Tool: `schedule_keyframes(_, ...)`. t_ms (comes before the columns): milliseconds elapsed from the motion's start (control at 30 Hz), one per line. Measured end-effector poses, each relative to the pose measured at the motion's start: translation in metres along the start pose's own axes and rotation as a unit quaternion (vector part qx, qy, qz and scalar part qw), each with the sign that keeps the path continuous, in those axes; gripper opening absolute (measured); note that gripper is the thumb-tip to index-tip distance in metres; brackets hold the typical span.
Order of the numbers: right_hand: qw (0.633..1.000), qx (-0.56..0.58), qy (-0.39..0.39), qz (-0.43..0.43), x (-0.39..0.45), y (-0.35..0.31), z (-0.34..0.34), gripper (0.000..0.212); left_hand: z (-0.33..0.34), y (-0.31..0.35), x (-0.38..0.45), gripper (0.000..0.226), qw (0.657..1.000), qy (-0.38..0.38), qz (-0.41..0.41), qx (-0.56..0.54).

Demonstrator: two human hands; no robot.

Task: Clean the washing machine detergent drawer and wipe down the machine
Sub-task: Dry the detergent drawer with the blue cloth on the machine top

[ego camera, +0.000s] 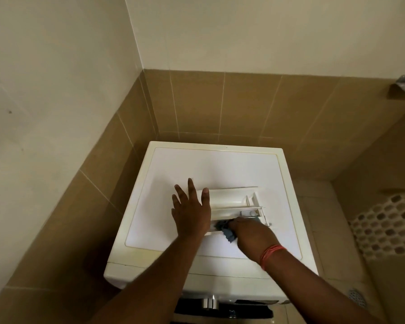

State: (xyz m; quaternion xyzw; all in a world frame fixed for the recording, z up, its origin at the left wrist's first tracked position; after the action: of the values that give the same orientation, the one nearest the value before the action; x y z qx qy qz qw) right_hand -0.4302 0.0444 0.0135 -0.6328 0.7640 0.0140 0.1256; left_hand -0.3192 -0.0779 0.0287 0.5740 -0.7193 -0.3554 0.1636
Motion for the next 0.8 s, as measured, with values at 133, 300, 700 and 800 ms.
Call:
schedule_keyframes(133,0.998,-0.059,0.004,0.003,0.009,-0.033,-0.006,0.028,0.001,0.001,0.000,0.079,1.000,-0.002,-0.004,-0.008)
schedule_keyframes(300,0.996,0.078,0.048,-0.019,0.004,-0.047,-0.010,0.044,0.001,0.000,0.000,0.077,1.000,-0.003,-0.002,-0.016)
schedule_keyframes(700,0.998,0.015,0.062,-0.003,0.002,-0.053,-0.002,0.046,0.002,0.000,-0.001,0.077,1.000,-0.007,-0.002,-0.023)
schedule_keyframes(800,0.997,-0.002,0.070,-0.035,-0.006,-0.031,-0.003,0.056,0.003,-0.001,0.000,0.076,1.000,-0.007,0.002,-0.015)
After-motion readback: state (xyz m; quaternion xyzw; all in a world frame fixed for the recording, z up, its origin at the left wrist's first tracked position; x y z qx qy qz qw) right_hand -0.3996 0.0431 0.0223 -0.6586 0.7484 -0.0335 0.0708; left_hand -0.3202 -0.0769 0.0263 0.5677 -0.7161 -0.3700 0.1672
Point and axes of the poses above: each hand's wrist, its own x-axis towards the middle knuckle, its own z-axis out of the palm, y = z × x, the point moved 10 cm from there along x, towards the middle knuckle, and after that the axes turned 15 degrees about -x, right-handed, at the moved point
